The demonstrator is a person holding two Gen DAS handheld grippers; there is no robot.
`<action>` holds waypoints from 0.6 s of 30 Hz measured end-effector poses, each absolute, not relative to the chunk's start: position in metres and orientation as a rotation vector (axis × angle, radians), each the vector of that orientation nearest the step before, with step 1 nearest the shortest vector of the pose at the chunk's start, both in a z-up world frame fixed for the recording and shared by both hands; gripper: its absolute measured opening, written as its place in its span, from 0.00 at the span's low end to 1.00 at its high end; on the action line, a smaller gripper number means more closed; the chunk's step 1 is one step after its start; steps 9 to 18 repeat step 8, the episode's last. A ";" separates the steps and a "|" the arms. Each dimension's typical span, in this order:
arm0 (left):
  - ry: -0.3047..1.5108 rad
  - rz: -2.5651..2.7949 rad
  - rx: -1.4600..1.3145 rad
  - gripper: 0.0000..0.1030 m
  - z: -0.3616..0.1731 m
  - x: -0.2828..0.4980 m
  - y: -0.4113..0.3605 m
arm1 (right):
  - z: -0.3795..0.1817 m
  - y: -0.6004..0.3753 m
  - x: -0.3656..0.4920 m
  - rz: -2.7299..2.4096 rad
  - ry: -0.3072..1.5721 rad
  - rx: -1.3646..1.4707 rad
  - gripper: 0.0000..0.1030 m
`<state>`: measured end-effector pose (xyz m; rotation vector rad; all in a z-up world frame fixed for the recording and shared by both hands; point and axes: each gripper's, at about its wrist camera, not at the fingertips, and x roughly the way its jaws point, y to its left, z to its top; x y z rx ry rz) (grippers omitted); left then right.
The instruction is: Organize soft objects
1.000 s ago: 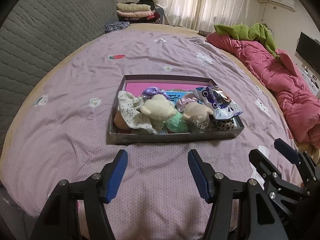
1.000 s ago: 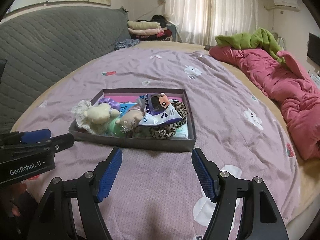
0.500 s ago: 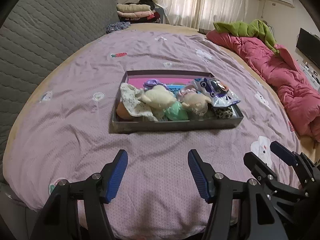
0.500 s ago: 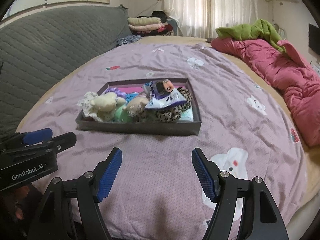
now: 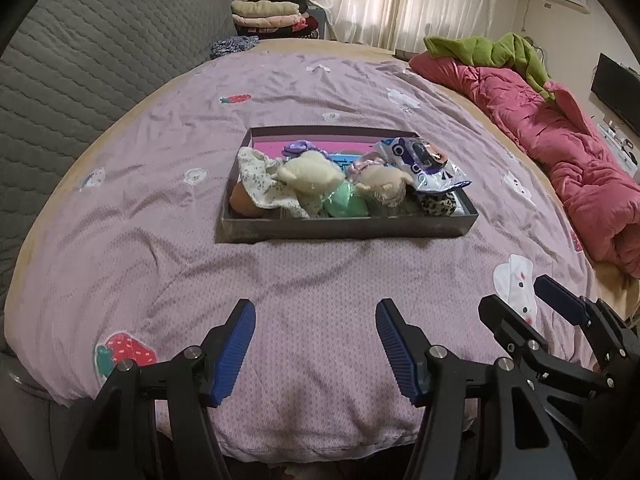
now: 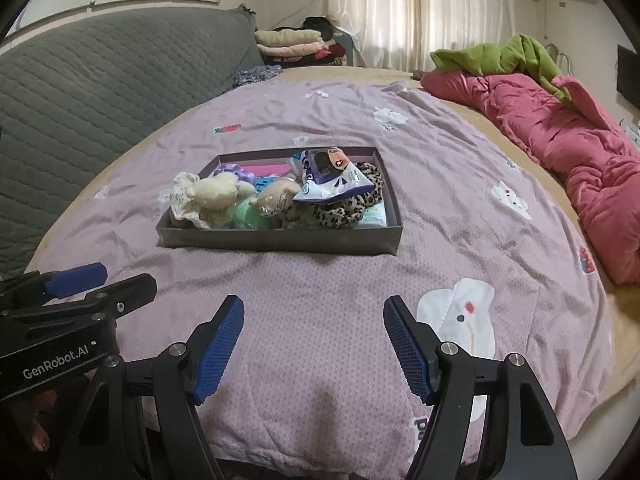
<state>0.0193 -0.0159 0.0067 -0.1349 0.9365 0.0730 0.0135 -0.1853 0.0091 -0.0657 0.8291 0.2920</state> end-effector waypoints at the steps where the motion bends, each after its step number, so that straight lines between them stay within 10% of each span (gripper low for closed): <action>1: 0.942 0.069 -0.140 0.60 0.006 0.019 -0.015 | 0.009 -0.185 0.013 0.288 0.829 -0.067 0.72; 18: 0.974 0.072 -0.146 0.60 -0.008 0.023 -0.012 | 0.005 -0.188 0.014 0.283 0.836 -0.059 0.72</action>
